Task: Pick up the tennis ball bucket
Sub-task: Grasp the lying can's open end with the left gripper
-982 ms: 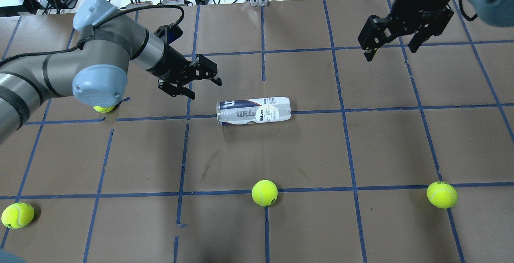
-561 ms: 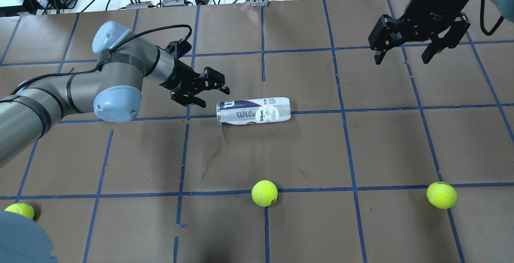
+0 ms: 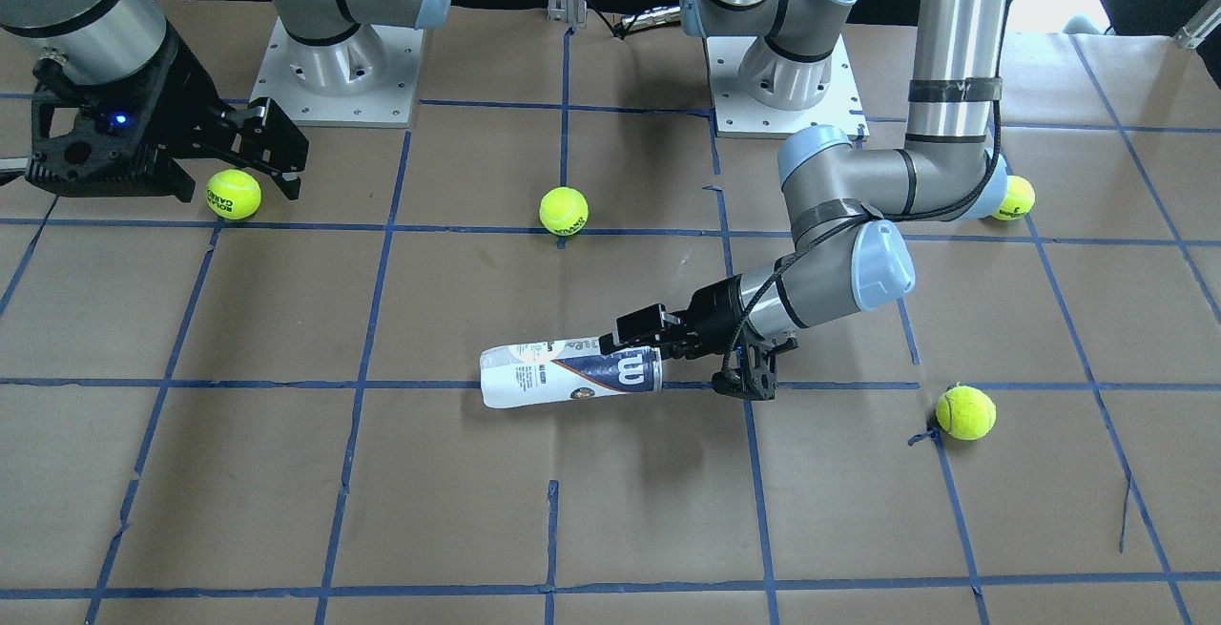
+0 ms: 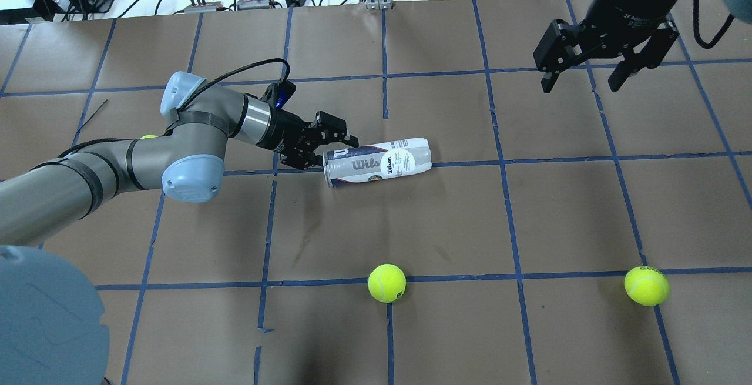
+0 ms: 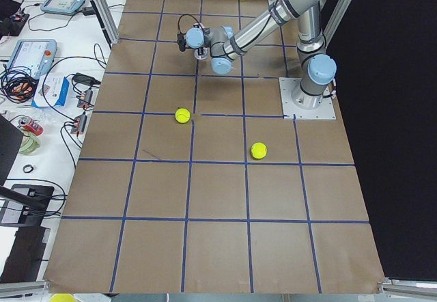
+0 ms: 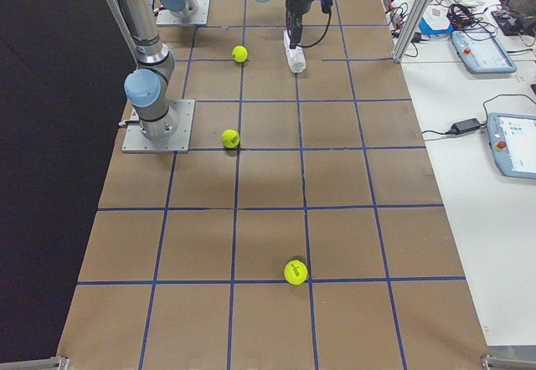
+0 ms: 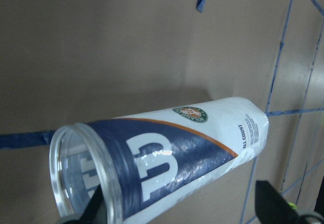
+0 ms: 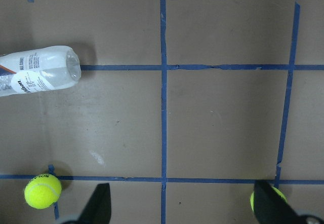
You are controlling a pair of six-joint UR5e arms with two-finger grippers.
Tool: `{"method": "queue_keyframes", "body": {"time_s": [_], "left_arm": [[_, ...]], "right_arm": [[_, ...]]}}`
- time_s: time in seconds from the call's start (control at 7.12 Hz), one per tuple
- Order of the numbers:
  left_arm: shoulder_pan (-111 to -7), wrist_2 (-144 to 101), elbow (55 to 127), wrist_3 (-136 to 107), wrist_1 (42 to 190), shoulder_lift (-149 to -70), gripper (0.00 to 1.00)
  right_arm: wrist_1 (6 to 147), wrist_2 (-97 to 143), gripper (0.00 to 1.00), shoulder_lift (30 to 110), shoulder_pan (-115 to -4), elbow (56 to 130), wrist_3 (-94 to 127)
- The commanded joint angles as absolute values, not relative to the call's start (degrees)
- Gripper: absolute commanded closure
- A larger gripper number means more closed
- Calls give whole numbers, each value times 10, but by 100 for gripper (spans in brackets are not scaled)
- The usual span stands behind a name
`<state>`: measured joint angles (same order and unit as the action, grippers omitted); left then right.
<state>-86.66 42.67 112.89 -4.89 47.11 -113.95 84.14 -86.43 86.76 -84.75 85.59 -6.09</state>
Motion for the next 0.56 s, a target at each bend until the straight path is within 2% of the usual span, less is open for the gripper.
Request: {"method": "queue_keyframes", "body": {"time_s": [0.0, 0.14, 0.42], "left_arm": [[-867, 412, 1117, -129, 468, -1134, 87], [-869, 384, 1100, -176, 468, -1122, 99], [-884, 385, 1077, -227, 468, -1115, 100]], "right_arm": [[835, -849, 0, 865, -841, 860, -70], [835, -853, 0, 865, -841, 860, -72], [835, -851, 0, 867, -845, 860, -71]]}}
